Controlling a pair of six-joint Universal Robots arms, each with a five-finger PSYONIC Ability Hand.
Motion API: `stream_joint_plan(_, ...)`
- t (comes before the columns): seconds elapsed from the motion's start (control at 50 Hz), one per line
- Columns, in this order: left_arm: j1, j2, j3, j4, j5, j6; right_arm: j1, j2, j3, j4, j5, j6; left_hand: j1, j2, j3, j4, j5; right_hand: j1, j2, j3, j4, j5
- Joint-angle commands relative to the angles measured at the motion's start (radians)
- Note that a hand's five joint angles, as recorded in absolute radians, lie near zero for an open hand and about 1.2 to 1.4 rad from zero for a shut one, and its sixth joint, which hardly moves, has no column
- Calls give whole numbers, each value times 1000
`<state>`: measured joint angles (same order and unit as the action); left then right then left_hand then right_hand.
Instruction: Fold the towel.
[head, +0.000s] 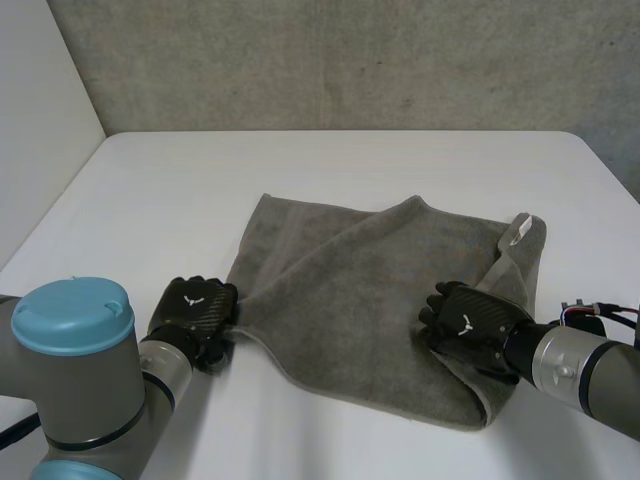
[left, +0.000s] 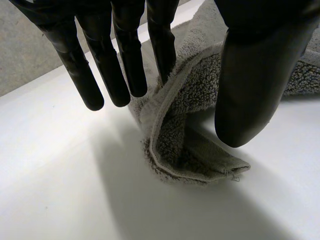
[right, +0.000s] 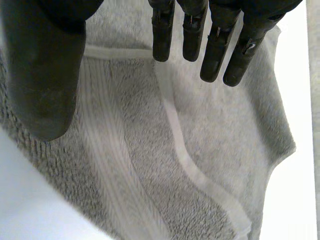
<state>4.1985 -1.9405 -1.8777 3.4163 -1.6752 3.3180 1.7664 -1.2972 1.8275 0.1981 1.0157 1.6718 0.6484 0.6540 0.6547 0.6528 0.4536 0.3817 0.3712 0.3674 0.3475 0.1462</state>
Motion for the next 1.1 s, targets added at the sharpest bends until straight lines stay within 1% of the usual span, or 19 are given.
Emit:
stream_joint_plan(0.02,-2,0,-1,0,-1,0,2,-40,32,9,-55,-1,-27,-32,-33,-31,-7,-32,-22,-18,2,28)
stream_joint_plan(0.14,-2,2,0,0,-1,0,4,-39,36,14,-57,-6,-27,-32,-33,-31,-7,-27,-16,-12,8,34)
stream_joint_plan(0.32,0,2,0,0,-1,0,-2,-17,52,11,-85,-24,-24,-29,-30,-28,-4,6,16,20,40,67)
stream_joint_plan(0.42,0,2,0,0,-1,0,-2,13,44,11,-83,-29,-24,-29,-30,-28,-4,17,28,32,52,78)
stream_joint_plan(0.56,2,2,0,0,-1,0,-4,38,41,12,-66,-78,-27,-32,-33,-31,-7,32,43,46,66,93)
stream_joint_plan(0.72,2,2,0,0,-1,0,-15,41,44,15,-65,-98,-27,-32,-33,-31,-7,100,110,114,134,161)
stream_joint_plan(0.88,2,2,0,0,-1,0,-15,30,45,17,-66,-98,-27,-32,-33,-31,-7,270,280,284,304,331)
stream_joint_plan(0.98,2,2,0,0,-1,0,-16,30,47,17,-66,-99,-27,-32,-33,-31,-7,282,292,296,316,343)
stream_joint_plan(1.1,2,2,0,0,-1,0,-56,29,50,15,-69,-99,-27,-32,-33,-31,-7,288,298,302,322,349)
